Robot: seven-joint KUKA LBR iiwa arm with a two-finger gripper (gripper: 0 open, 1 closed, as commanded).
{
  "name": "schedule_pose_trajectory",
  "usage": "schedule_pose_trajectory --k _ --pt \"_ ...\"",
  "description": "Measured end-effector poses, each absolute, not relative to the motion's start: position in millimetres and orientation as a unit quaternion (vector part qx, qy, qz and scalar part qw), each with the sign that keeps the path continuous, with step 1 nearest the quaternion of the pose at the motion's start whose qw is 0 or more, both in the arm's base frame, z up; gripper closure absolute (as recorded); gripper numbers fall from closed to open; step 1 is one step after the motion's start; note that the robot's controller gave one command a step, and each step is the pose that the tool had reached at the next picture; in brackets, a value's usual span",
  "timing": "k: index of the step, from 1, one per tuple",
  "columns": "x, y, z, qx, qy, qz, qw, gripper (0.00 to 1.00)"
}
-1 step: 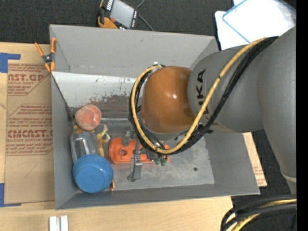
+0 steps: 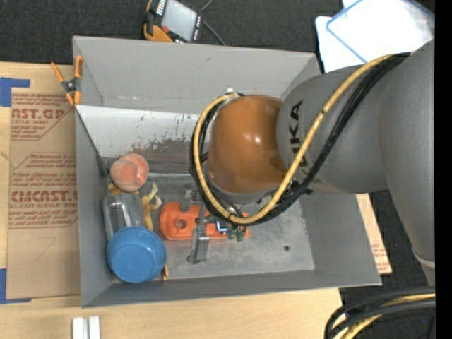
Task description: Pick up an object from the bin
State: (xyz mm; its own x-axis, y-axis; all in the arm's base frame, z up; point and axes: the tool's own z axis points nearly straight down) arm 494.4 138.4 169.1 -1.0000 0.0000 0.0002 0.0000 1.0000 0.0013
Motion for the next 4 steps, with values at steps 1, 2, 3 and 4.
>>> schedule_pose_trajectory --k 1,2,3,4 --pt "519.0 94.9 67.8 -0.066 -0.998 0.0 0.001 0.0" --pt "527.6 87.7 70.1 0.009 -1.0 -0.002 -0.003 0.0" --pt "520.3 96.7 70.0 -0.063 -0.998 -0.002 0.0 0.0" --pt "527.5 88.9 70.1 0.005 -1.0 -0.002 -0.004 0.0"
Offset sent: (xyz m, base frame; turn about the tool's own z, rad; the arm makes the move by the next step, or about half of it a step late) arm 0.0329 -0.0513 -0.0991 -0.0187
